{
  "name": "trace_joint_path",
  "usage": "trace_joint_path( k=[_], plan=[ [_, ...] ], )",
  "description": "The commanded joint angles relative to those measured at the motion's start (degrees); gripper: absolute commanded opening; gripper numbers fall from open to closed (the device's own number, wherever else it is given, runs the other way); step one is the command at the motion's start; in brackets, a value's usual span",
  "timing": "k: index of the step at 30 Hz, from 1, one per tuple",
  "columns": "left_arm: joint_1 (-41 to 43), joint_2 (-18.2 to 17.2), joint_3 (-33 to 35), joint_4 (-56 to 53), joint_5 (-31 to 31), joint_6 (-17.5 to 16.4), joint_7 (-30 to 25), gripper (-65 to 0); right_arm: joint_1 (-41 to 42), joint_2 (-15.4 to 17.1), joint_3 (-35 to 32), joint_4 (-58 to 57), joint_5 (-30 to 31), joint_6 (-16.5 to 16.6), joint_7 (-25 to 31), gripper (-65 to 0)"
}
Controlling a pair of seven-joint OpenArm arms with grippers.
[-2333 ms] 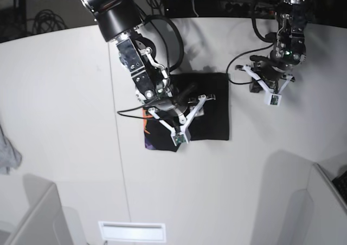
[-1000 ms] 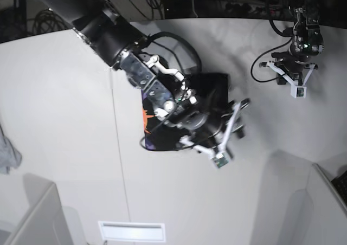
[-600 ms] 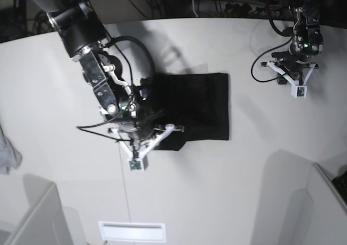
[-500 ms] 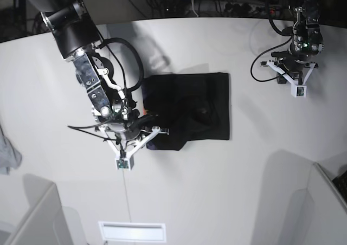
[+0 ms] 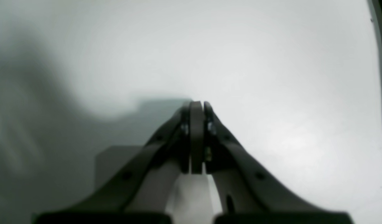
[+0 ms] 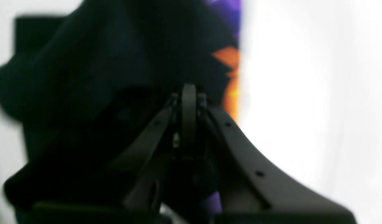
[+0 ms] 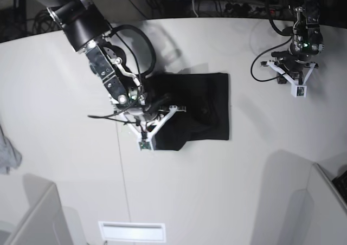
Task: Fold the T-shirt properly
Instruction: 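Press and smooth the folded bundle with the right gripper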
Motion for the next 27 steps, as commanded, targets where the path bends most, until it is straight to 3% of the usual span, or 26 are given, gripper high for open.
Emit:
trace_joint_path(
  k=[1, 16, 20, 27],
  plan=[
    [0.01, -0.76, -0.38, 1.03, -0.25, 0.12, -0.58, -65.0, 1.31, -0.52, -0.46, 0.9, -0.6, 0.04, 1.13, -65.0],
    [0.09, -0.76, -0.38, 1.03, -0.25, 0.12, -0.58, -65.0, 5.09, -11.6, -12.68, 1.52, -0.6, 0.04, 0.6, -65.0],
    [0.09, -0.85, -1.26, 1.03, -0.17, 0.12, -0.58, -65.0, 5.53, -11.42, -14.0, 5.04, -0.6, 0.04, 0.51, -65.0],
    [0.89, -0.5, -4.87, 4.02, -0.25, 0.03, -0.58, -65.0, 4.91, -7.29, -10.49, 6.62, -0.6, -0.14, -0.54, -65.0]
  ],
)
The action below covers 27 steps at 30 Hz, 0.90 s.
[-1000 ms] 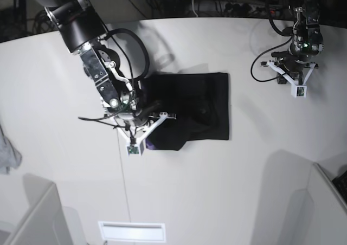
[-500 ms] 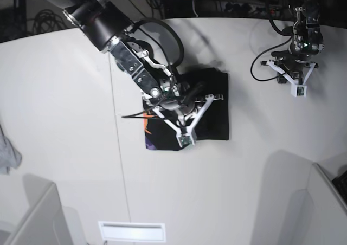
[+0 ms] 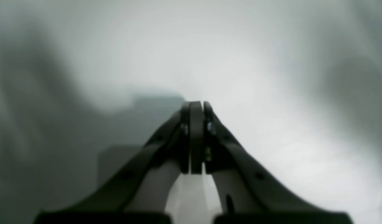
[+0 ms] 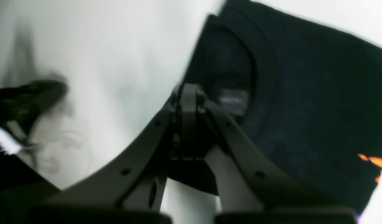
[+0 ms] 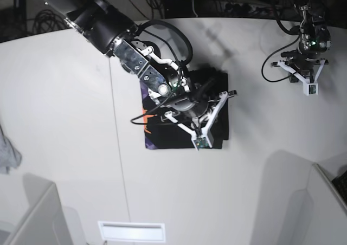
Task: Fold the T-shirt properly
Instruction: 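Press and smooth the folded bundle with the right gripper, then tuck the bundle's edge with the left gripper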
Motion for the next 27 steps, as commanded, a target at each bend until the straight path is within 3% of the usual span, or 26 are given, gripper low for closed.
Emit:
trace_joint_path(
  k=[1, 4, 7, 11, 16, 20, 23, 24, 27],
  plan=[
    [-0.29, -0.56, -0.06, 2.52, -0.54, -0.41, -1.17, -65.0, 0.61, 0.16, 1.39, 1.22, -0.52, -0.05, 1.49, -65.0],
    [0.23, -0.03, 0.03, 5.86, -0.63, -0.41, -1.17, -65.0, -1.42, 1.75, 5.26, 1.84, -0.52, -0.05, 1.58, -65.0],
    [-0.12, 3.66, -0.67, 10.08, -2.38, -2.52, -1.17, -65.0, -4.49, 4.38, 8.42, 4.91, -0.52, -0.05, 1.75, -65.0],
    [-0.21, 5.86, -0.67, 12.71, -9.68, -6.91, -1.17, -65.0, -8.19, 8.25, 11.85, 10.01, -0.52, -0.05, 1.75, -65.0],
    [-1.35, 6.38, 0.03, 12.45, -18.03, -7.09, -0.91, -64.7, -13.11, 12.47, 16.68, 14.23, -0.52, 0.04, 1.75, -65.0],
    [-3.02, 6.65, 0.12, 11.75, -19.35, -7.09, -0.91, -25.5, -17.5, 14.32, 22.75, 15.81, -0.34, 0.13, 2.55, -65.0],
    [-4.95, 7.35, 3.19, 9.55, -19.26, -7.09, -0.91, -3.6, -20.76, 14.41, 26.79, 15.9, -0.34, 0.3, 4.92, -65.0],
    [-5.74, 7.35, 4.51, 8.41, -19.26, -7.09, -0.91, 0.0, -21.72, 14.41, 27.76, 15.9, -0.34, 0.48, 5.36, -65.0],
    [-8.12, 7.7, 7.41, 3.48, -19.26, -7.09, -0.91, 0.0, -23.31, 14.41, 28.82, 15.9, -0.43, 3.91, 5.71, -65.0]
  ],
)
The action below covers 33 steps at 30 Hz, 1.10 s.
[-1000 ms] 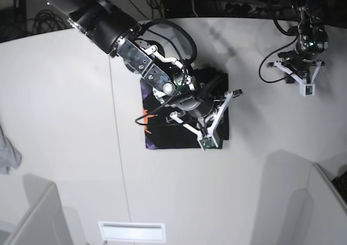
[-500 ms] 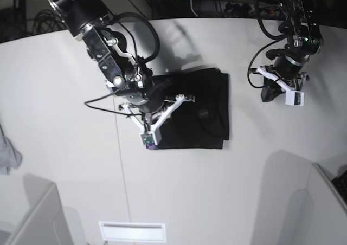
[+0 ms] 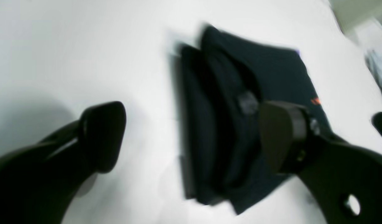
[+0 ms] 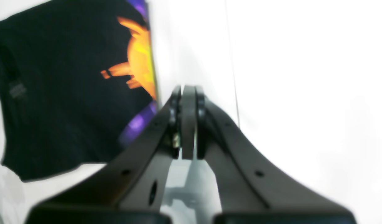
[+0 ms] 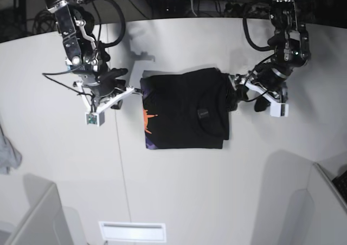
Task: Fold the T-shirt properly
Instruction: 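Tuck the bundle's edge with the left gripper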
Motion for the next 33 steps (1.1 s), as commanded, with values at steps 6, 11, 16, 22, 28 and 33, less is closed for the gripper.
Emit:
trace_joint_path(
  k=[6, 11, 16, 22, 28, 33],
  plan=[
    [-5.04, 0.58, 3.3, -7.27, -0.58, 0.04, -1.11, 0.0, -1.13, 1.43, 0.75, 1.13, -0.25, 2.39, 1.21, -65.0],
    [-8.03, 1.29, 5.94, -12.9, -0.4, 0.04, -1.11, 0.0, -2.63, 1.69, 0.84, 1.13, -0.25, 2.65, 1.21, -65.0],
    [-9.79, 1.29, 9.81, -16.85, -0.4, 0.04, -1.28, 0.0, -4.47, 1.69, 3.74, 1.04, -0.25, 2.74, 1.21, -65.0],
    [-10.05, 1.29, 10.07, -19.93, -0.14, 0.04, -1.28, -11.2, -5.97, 1.69, 6.56, 1.04, -0.25, 2.74, 1.21, -65.0],
    [-13.13, 0.76, 13.68, -24.59, -0.05, 0.13, -1.11, -41.3, -7.99, 1.61, 9.72, 1.04, -0.25, 2.74, 1.82, -65.0],
    [-13.57, -1.96, 18.69, -25.12, -0.05, 0.13, -1.11, -65.0, -11.51, 1.61, 11.74, 1.04, -0.25, 2.74, 5.69, -65.0]
  ],
)
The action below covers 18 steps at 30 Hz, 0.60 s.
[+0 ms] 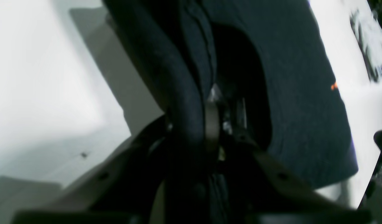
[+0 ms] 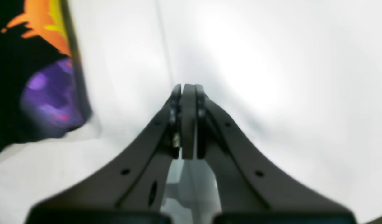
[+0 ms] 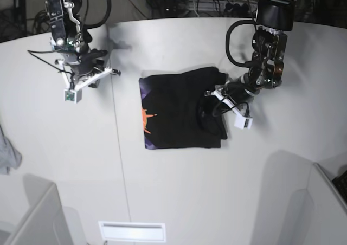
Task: Fold the T-shirt properly
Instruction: 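Tuck the bundle's edge with the left gripper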
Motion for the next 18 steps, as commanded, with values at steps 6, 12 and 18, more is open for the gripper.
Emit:
trace_joint_path(
  k=[6, 12, 18],
  plan=[
    [-0.72, -2.68, 1.87, -0.29, 2.49, 1.2, 5.66, -65.0, -2.12, 0.18, 2.03, 1.04, -0.08, 0.4, 2.4, -65.0],
    [-4.94, -6.11, 2.66, 0.24, 3.81, 1.2, 14.62, -65.0, -3.0, 0.01, 2.64, 1.04, 0.01, 0.4, 2.49, -65.0],
    [-9.95, -8.74, 13.56, 0.24, 11.28, 0.93, 15.5, -65.0, -3.7, -1.66, 2.91, 1.04, -0.08, 0.4, 2.58, -65.0]
  ],
)
